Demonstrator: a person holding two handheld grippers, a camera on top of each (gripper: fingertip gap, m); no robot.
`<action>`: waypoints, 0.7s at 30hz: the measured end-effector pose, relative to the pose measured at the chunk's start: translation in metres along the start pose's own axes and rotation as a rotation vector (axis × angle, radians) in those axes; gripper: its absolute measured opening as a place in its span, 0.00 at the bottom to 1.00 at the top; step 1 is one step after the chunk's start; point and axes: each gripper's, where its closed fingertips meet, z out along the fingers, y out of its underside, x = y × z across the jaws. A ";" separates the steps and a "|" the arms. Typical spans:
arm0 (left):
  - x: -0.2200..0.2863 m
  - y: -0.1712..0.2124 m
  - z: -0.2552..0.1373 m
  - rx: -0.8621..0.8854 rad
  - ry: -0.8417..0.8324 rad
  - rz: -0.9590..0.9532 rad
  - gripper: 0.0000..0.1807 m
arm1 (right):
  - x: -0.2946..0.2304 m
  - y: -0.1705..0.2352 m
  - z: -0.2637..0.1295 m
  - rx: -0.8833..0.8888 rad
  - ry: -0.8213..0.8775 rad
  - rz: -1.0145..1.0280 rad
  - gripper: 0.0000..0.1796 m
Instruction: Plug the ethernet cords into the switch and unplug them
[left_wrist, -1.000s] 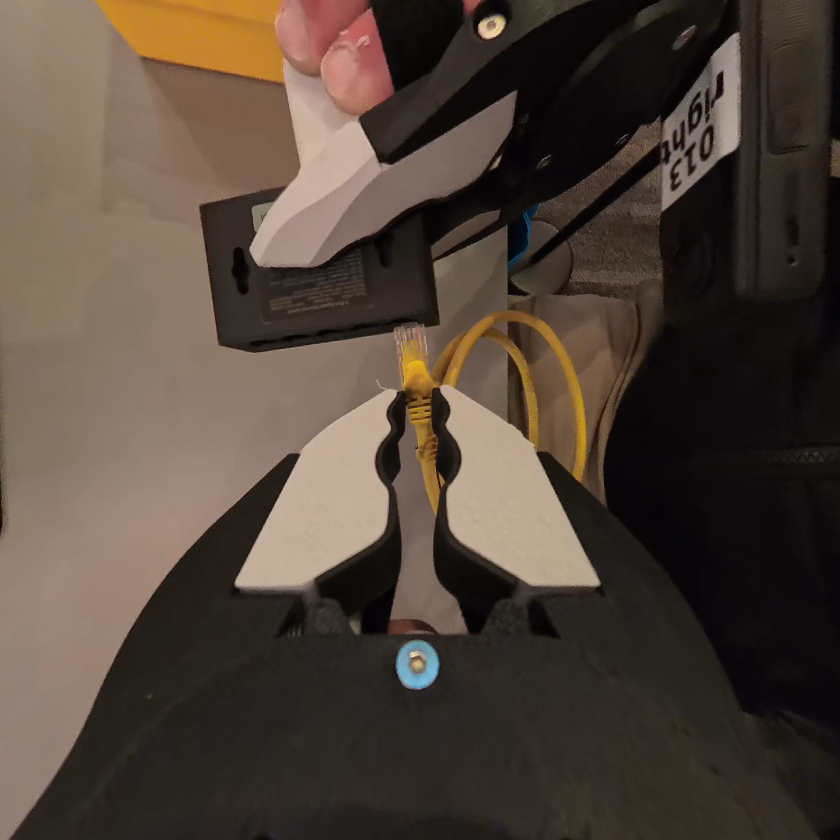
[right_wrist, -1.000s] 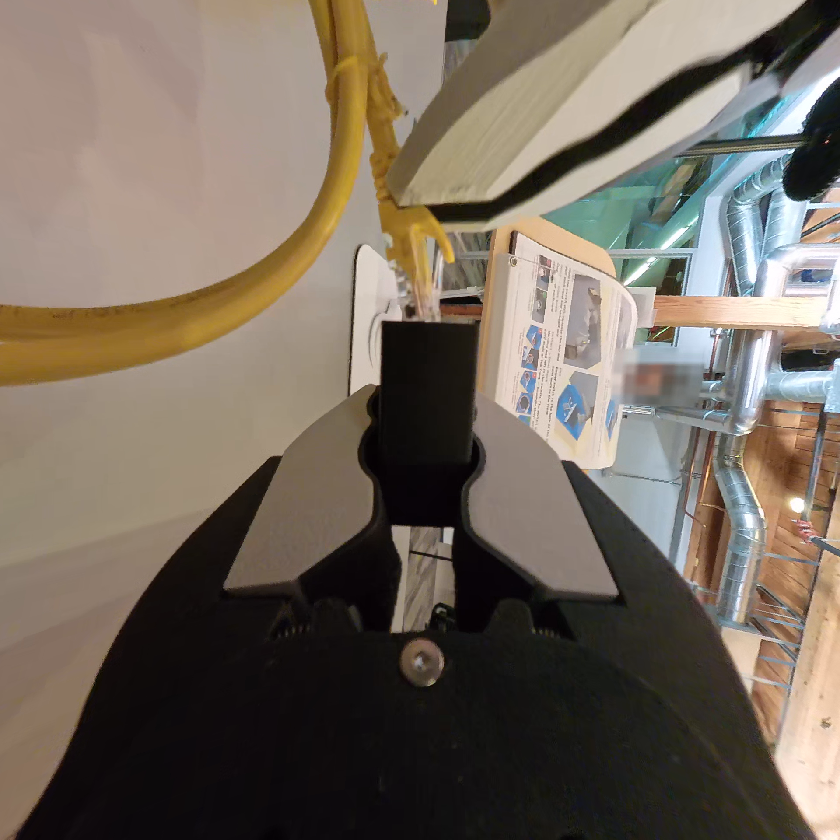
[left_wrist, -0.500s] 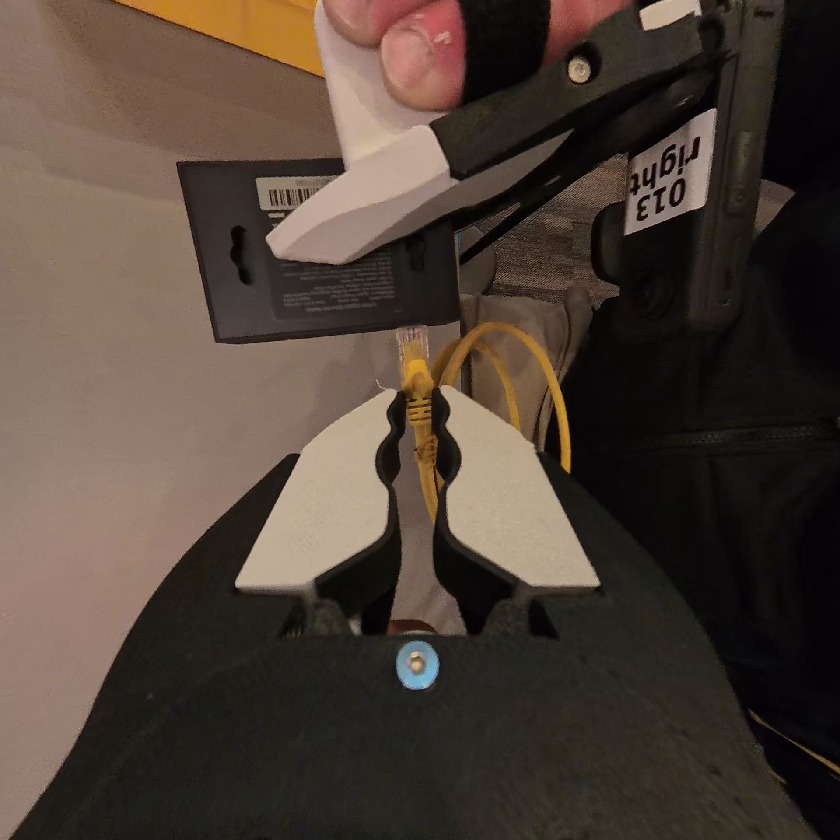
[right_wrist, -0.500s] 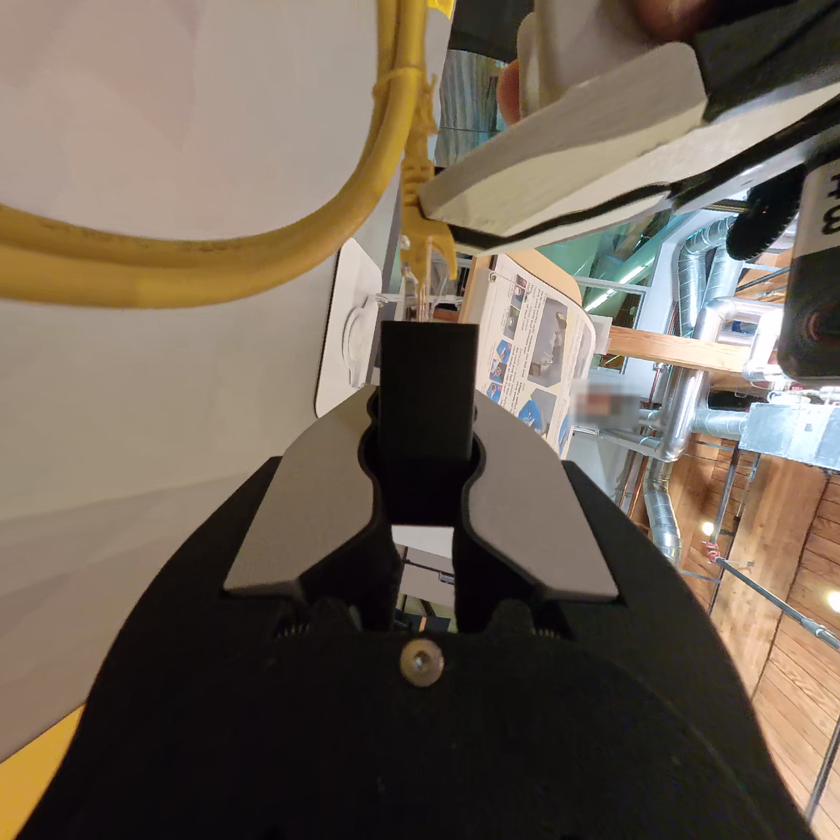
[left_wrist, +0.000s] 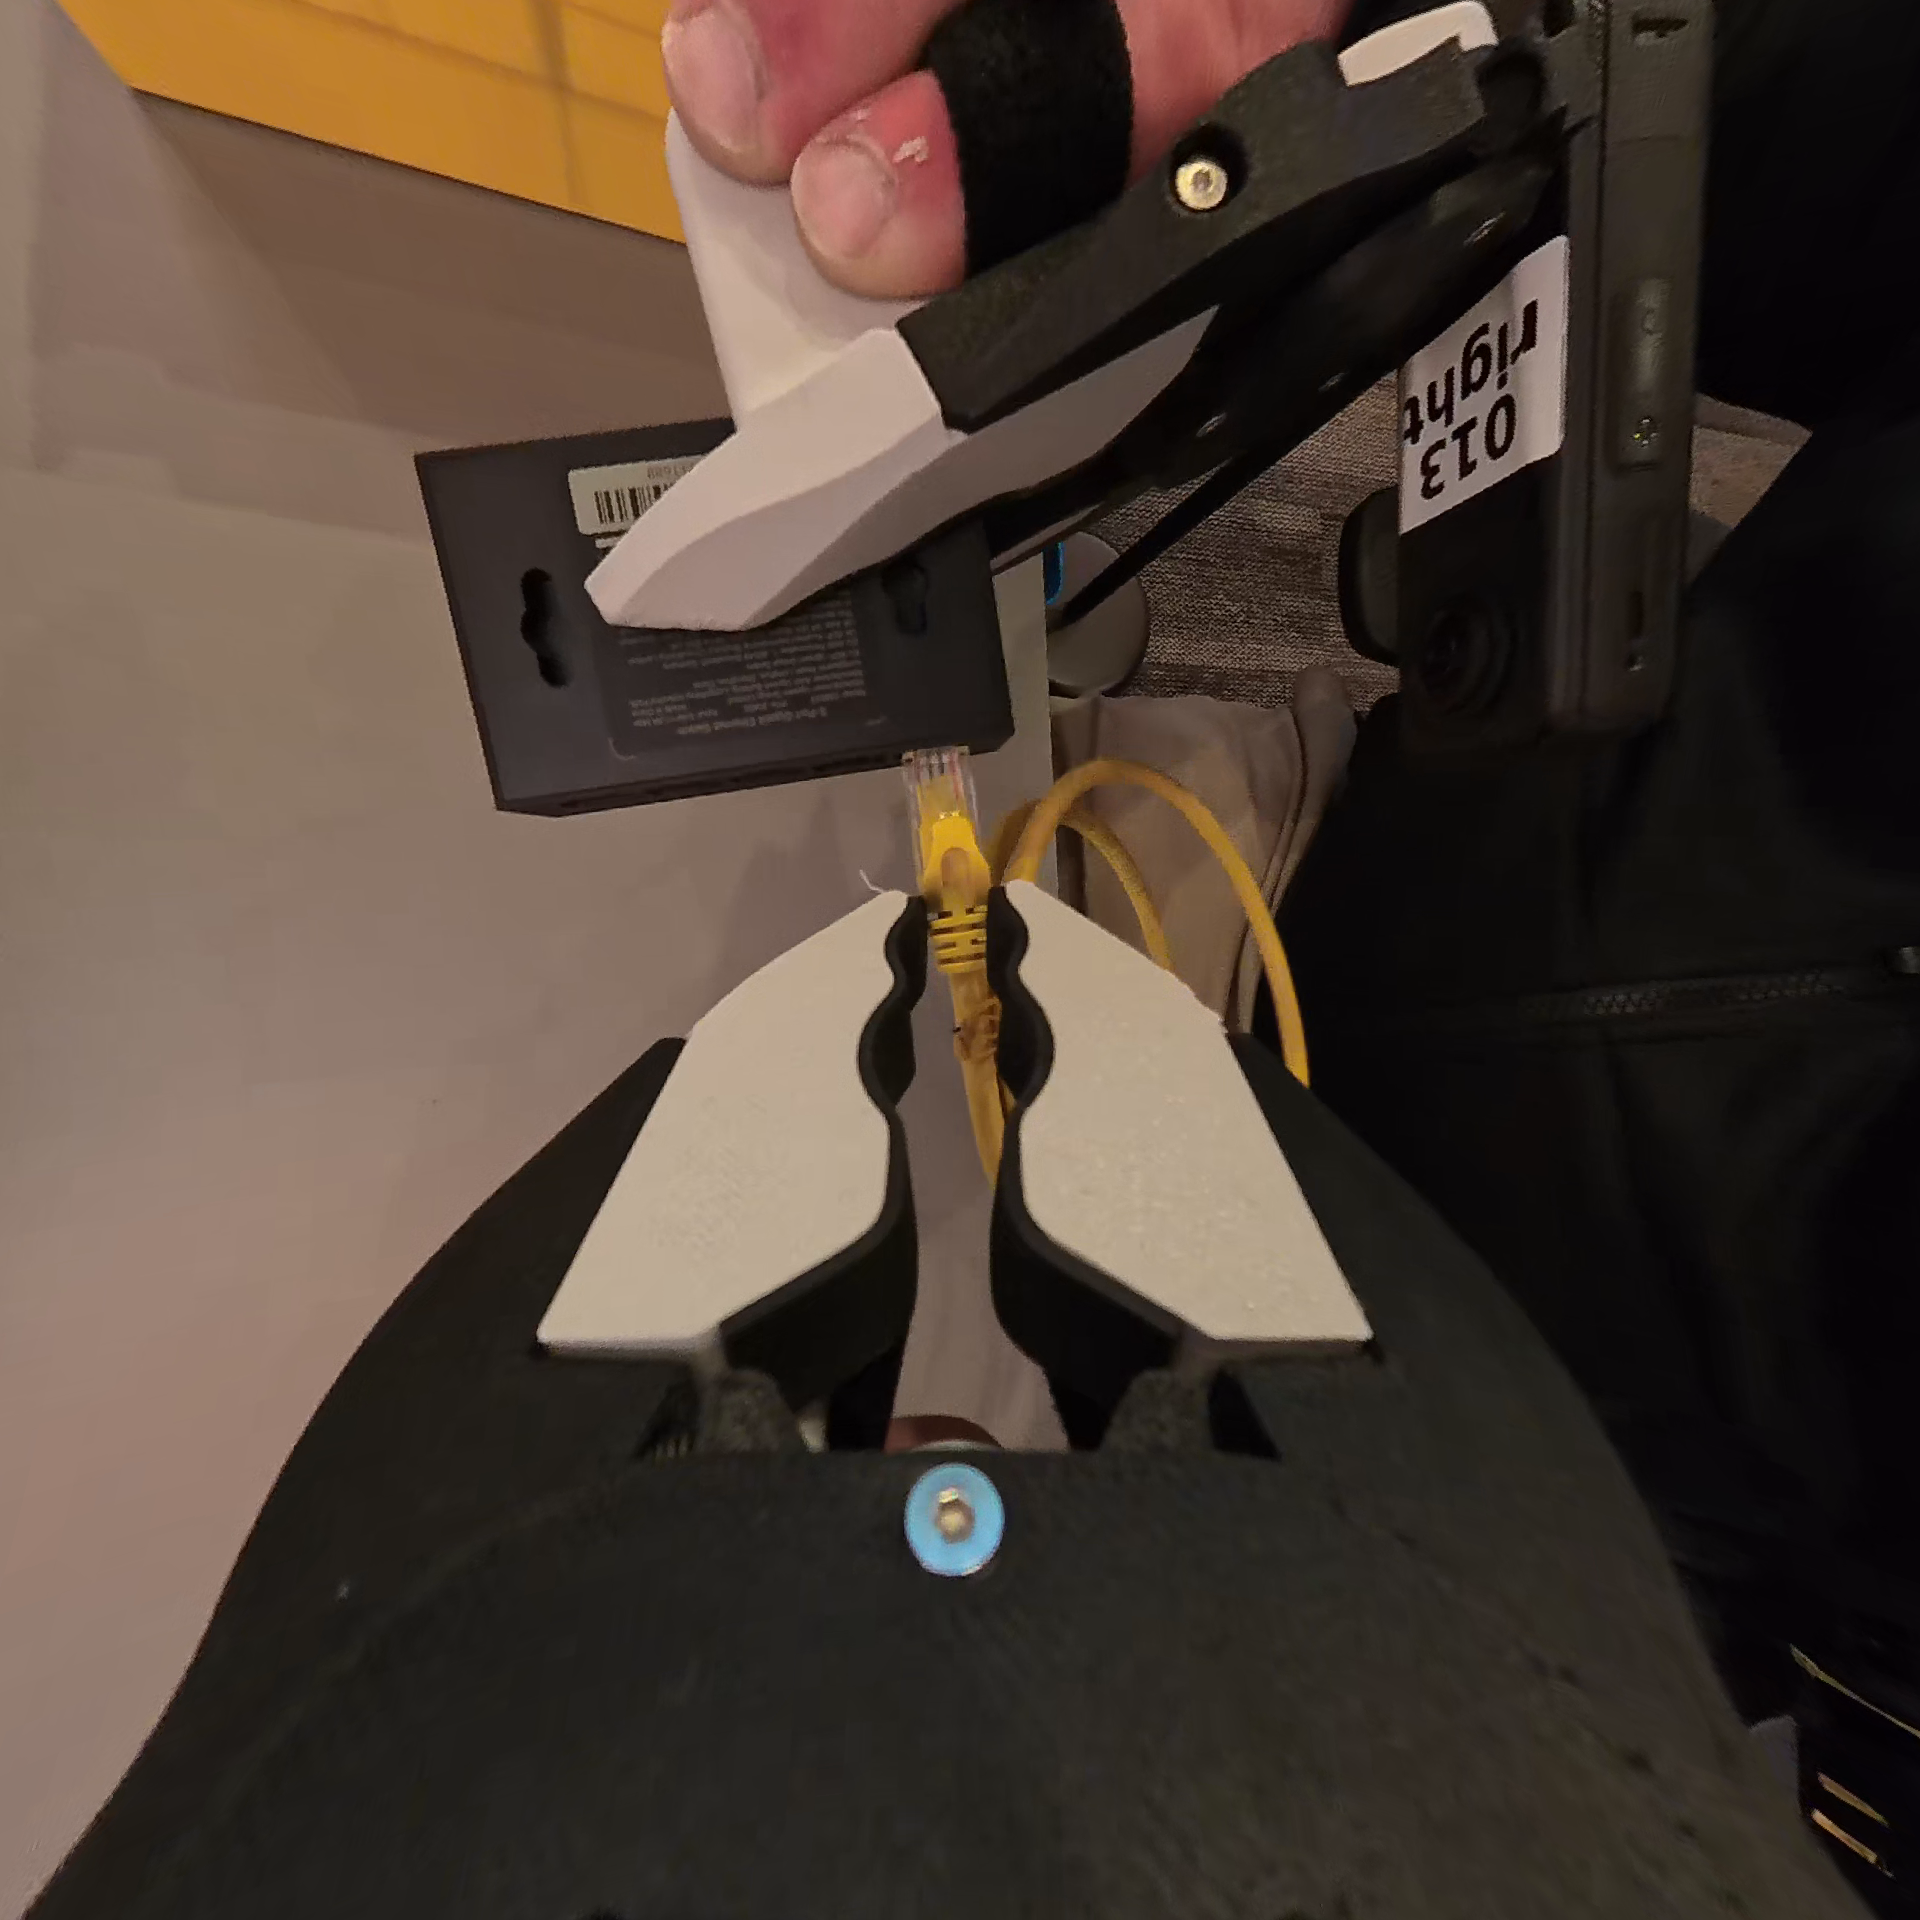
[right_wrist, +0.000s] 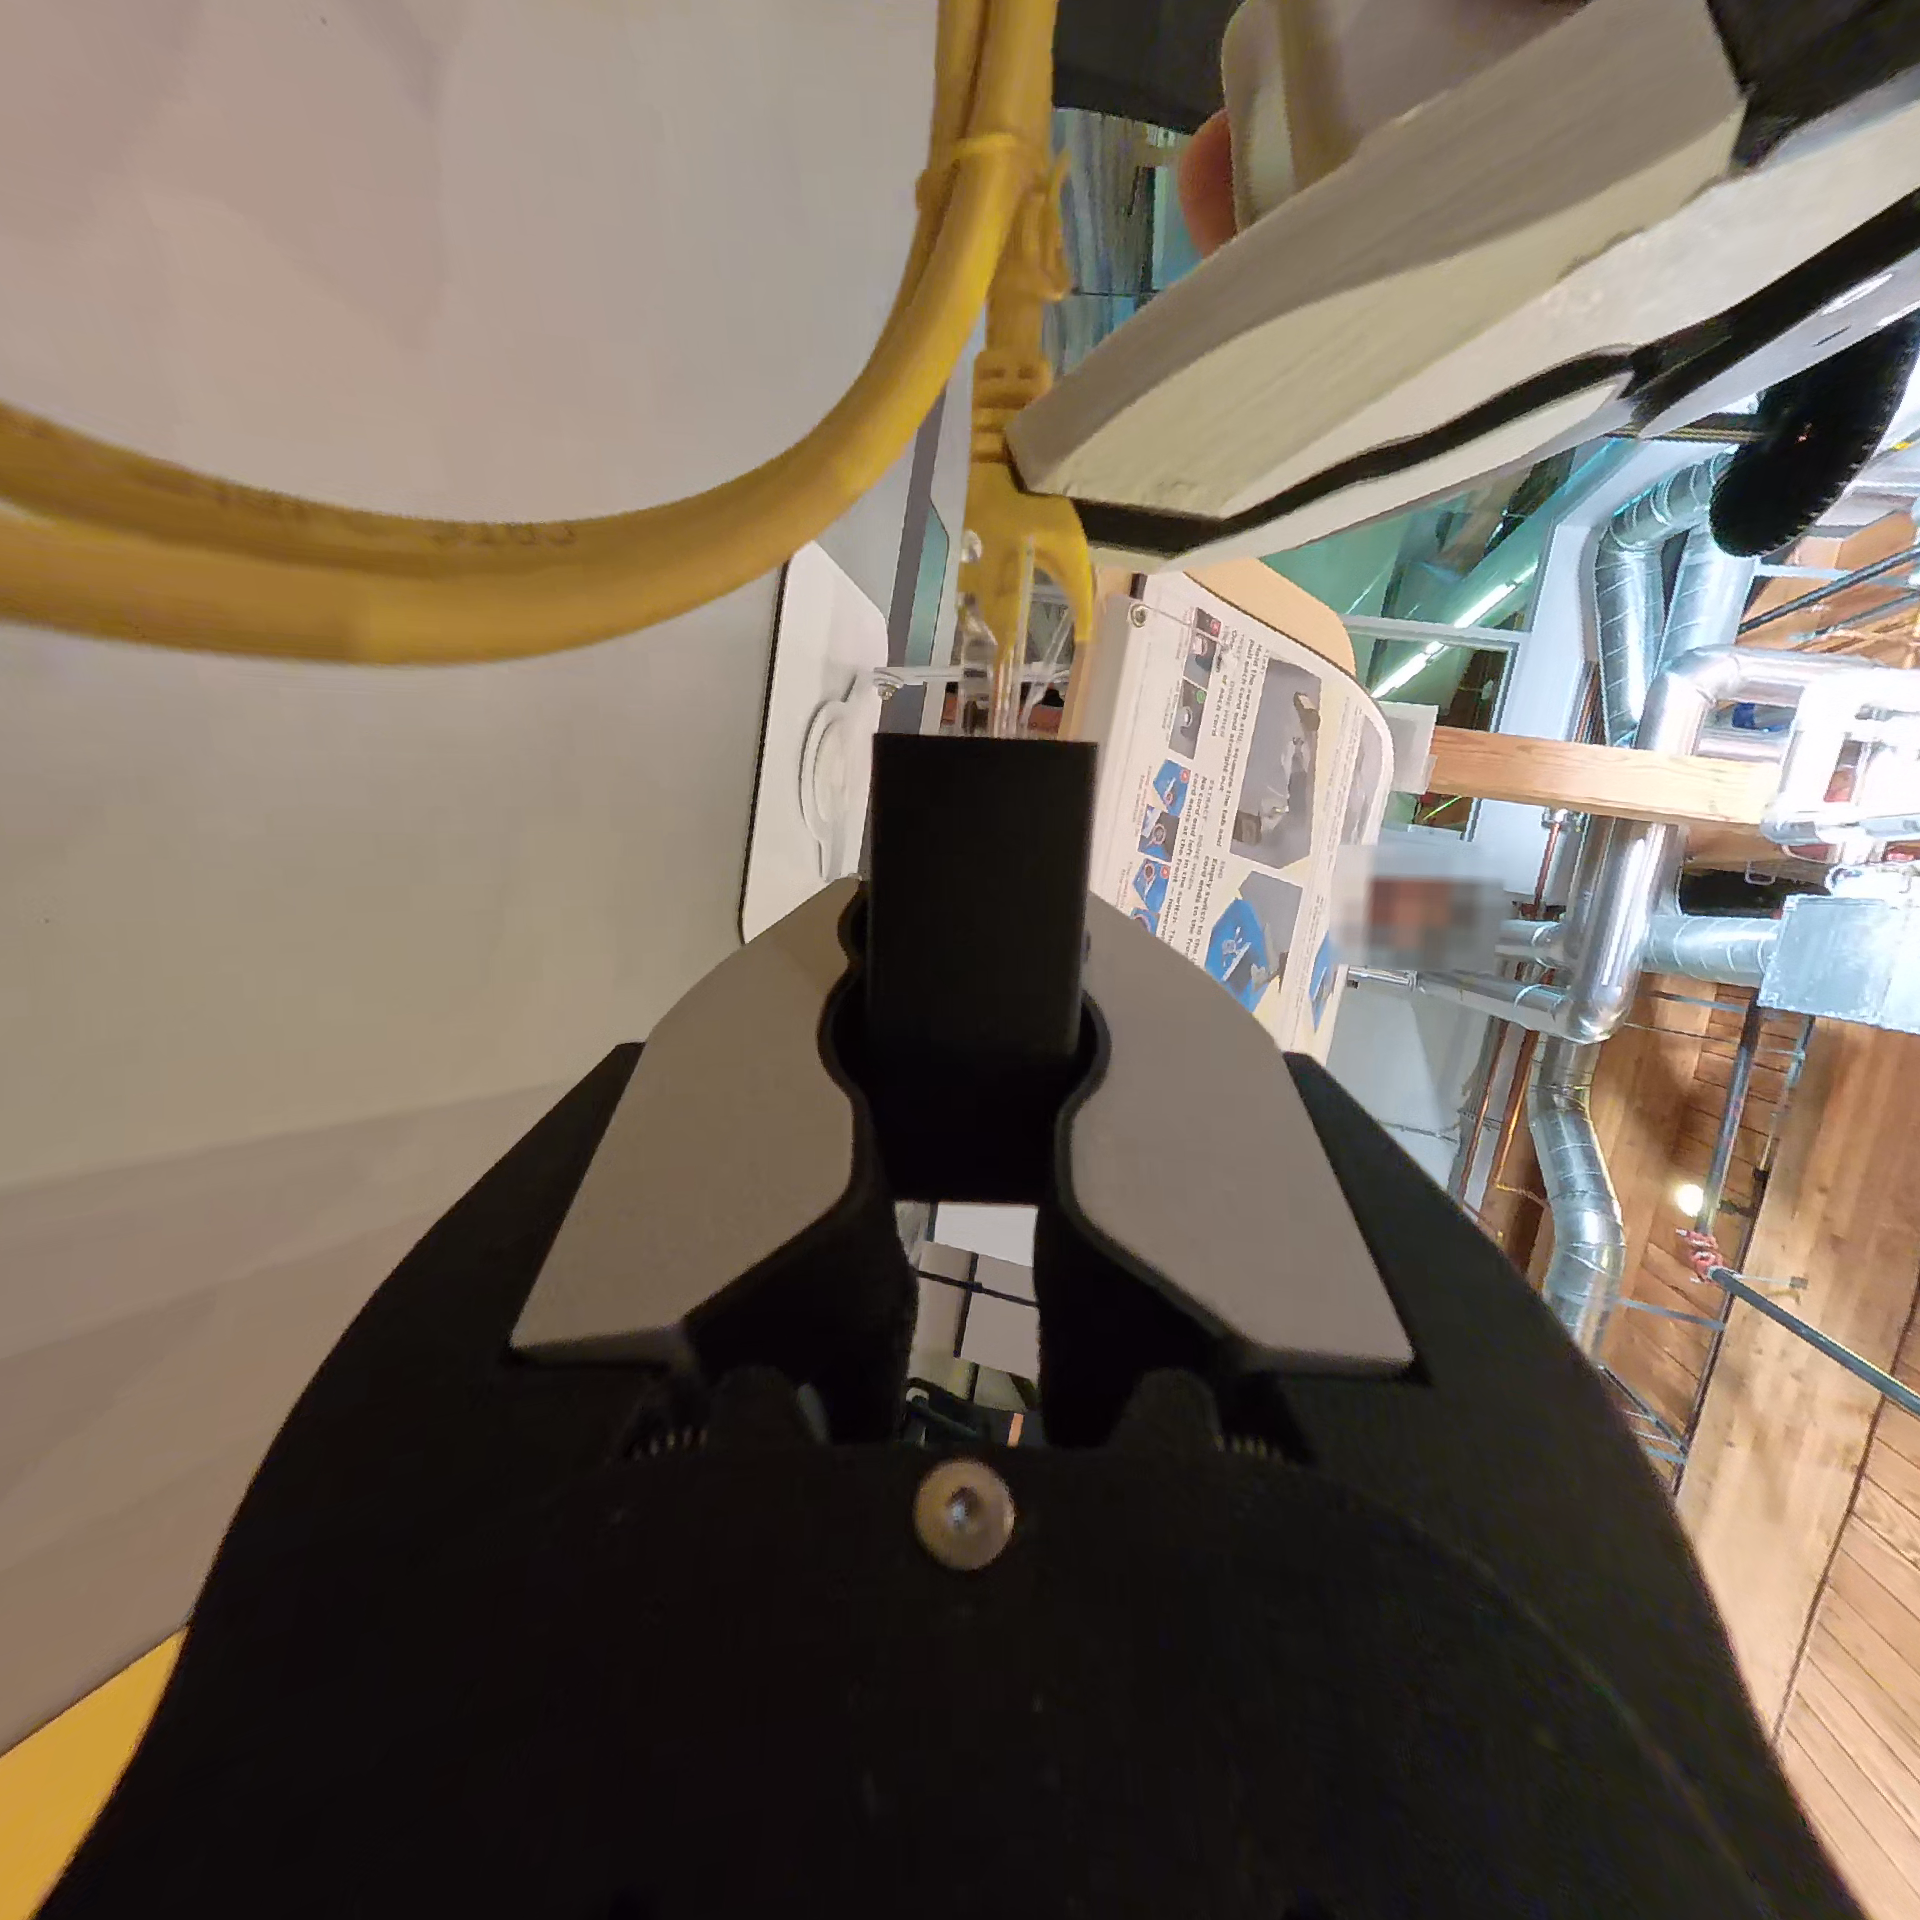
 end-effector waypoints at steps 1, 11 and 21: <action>0.000 0.000 0.000 -0.001 0.004 -0.001 0.06 | 0.000 0.000 0.000 0.001 0.002 -0.005 0.16; -0.003 -0.010 -0.002 0.057 -0.011 -0.008 0.06 | 0.007 0.002 0.002 -0.009 0.034 0.029 0.16; -0.005 -0.017 0.000 0.100 -0.059 0.029 0.05 | 0.006 0.006 0.001 -0.039 -0.009 0.036 0.16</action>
